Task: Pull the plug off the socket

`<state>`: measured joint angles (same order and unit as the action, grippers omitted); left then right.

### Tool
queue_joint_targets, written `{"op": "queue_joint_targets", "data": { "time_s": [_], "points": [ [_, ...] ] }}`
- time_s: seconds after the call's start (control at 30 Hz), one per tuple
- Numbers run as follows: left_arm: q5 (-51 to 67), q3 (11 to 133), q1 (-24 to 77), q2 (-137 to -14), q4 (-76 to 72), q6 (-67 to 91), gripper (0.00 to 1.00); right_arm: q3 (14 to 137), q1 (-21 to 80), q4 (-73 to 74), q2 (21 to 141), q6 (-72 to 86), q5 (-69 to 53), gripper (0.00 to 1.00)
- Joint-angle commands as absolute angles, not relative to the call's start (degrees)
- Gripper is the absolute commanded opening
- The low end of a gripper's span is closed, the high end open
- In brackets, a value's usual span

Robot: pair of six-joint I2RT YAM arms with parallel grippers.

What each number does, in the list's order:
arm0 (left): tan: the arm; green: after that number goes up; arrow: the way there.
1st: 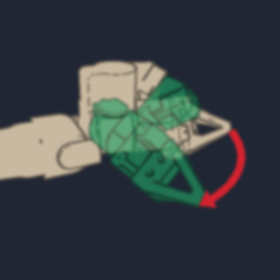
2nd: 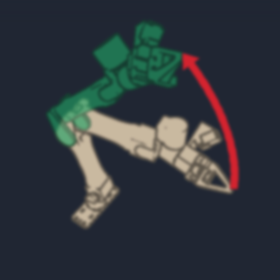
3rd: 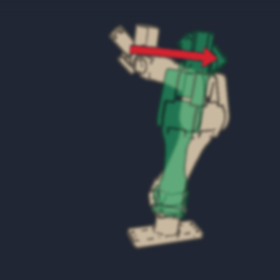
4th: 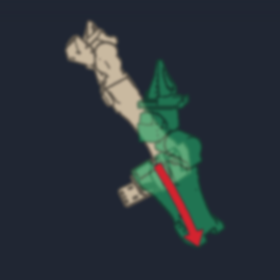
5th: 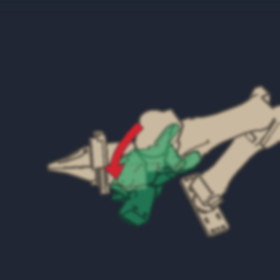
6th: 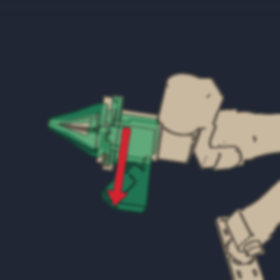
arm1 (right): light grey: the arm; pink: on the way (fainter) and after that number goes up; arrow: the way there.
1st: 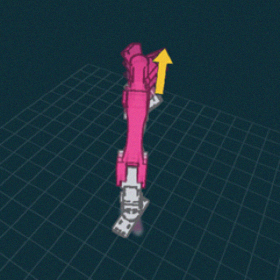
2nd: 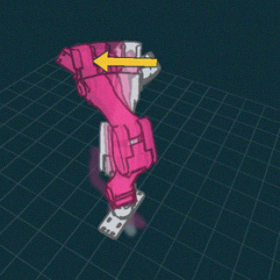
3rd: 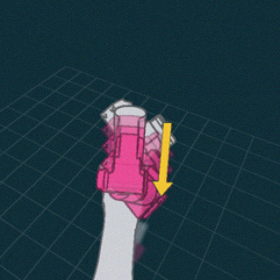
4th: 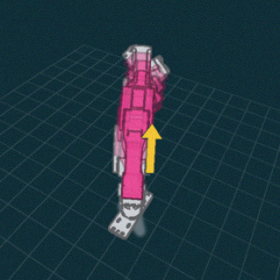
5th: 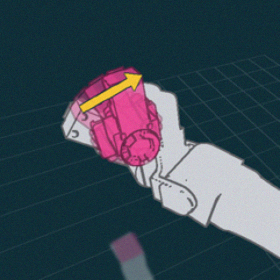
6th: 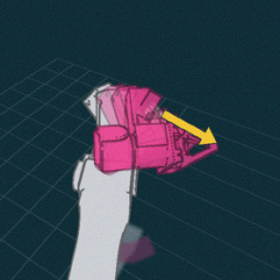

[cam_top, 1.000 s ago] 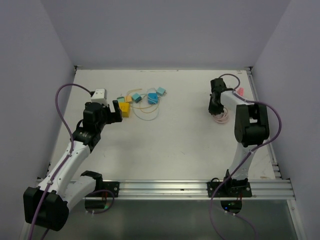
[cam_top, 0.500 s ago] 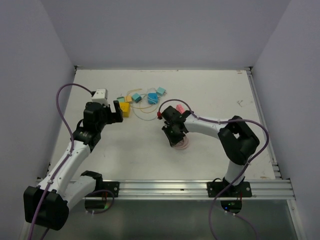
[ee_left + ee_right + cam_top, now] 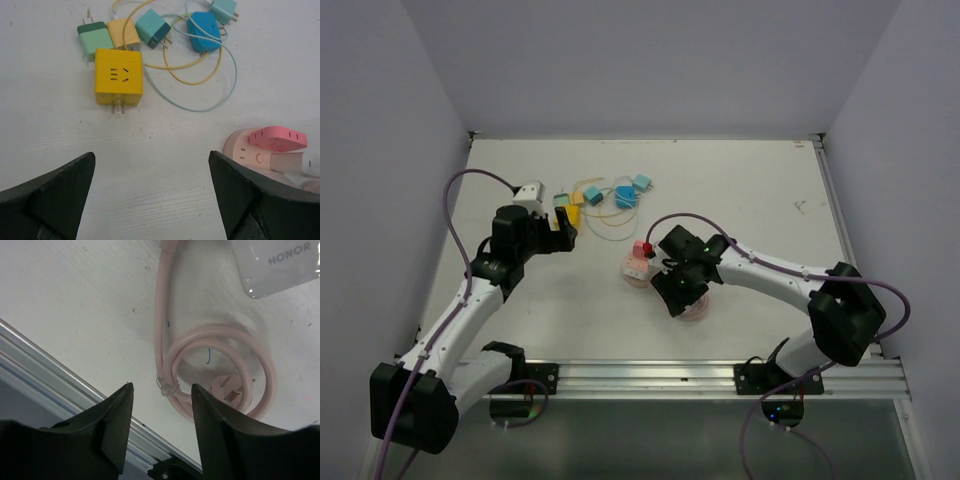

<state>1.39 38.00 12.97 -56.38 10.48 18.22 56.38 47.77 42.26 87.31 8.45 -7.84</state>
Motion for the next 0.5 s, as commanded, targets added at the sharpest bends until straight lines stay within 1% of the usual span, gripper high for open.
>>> {"op": "queue_joint_targets", "data": {
  "time_s": [0.0,0.03,0.1,0.27,0.47],
  "points": [
    [6.1,40.7,13.9,-56.9,12.0,19.3,0.99,58.3,47.7,41.2,84.7,6.7,-10.9,0.56],
    [6.9,41.0,14.1,-57.1,12.4,19.1,0.99,58.9,47.7,41.1,84.6,6.5,-10.9,0.57],
    [7.6,41.3,15.8,-57.4,12.7,18.0,0.99,60.7,47.7,40.9,84.6,6.5,-9.4,0.58],
    [8.7,42.1,23.1,-59.8,14.4,16.4,1.00,62.9,46.9,37.4,81.9,6.8,-7.0,0.55],
    [11.3,42.0,25.3,-62.2,13.0,18.5,0.99,63.5,41.5,34.4,82.9,4.0,-9.1,0.54]
  ]
}}
